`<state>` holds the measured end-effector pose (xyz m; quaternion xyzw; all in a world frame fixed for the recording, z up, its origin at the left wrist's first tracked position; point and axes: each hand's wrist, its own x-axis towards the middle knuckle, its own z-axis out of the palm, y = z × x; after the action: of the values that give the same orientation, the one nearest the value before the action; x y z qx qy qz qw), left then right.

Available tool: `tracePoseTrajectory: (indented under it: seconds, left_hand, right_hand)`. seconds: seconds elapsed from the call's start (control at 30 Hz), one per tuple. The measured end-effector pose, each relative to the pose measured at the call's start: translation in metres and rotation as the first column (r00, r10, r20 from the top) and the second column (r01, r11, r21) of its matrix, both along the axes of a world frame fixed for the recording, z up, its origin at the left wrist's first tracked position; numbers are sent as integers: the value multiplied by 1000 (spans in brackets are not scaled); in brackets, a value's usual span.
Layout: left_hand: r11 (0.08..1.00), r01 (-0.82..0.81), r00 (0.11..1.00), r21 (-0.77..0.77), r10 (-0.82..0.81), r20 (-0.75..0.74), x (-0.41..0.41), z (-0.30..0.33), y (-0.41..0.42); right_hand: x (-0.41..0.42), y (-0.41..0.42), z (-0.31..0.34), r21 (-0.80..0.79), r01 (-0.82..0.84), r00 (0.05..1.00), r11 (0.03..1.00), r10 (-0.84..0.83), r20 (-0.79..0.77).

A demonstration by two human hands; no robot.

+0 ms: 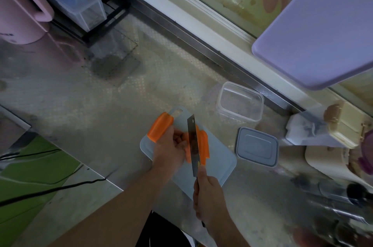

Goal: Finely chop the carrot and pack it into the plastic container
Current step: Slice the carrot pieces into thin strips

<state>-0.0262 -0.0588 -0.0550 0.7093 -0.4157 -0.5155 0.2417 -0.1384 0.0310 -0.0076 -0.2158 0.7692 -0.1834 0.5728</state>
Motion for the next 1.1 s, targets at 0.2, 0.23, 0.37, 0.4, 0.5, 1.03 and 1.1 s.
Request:
tracePoseTrajectory:
  seconds: [0.2,0.23,0.37,0.4,0.5,1.03,1.1]
  left_hand:
    - [1000,-2,1000,-11,2,14,0,-1,0]
    - [1000,-4,1000,-10,4,12,0,-1,0]
    - [1000,-5,1000,-12,5,0,1,-3,0]
    - [1000,-5,1000,-12,5,-4,0,-2,0]
    - [1000,-7,1000,-9,7,4,0,-4,-1]
    - [1000,-11,1000,5,11,8,-1,-6,-1]
    - [1000,-1,1000,-9,1,8,0,-6,0]
  right_hand:
    - [-3,7,1,42,-34,999,999,35,-26]
    - [-2,9,1,55,-29,999,998,31,-30]
    - [-4,13,-3,83,-38,997,996,43,-58]
    - [-4,12,-4,88,-49,996,995,55,-64]
    - [0,6,-4,95,-40,997,995,46,-65]
    - [-2,-2,8,186,24,999,982,-32,42]
    - [-3,2,4,176,10,999,984,-18,43]
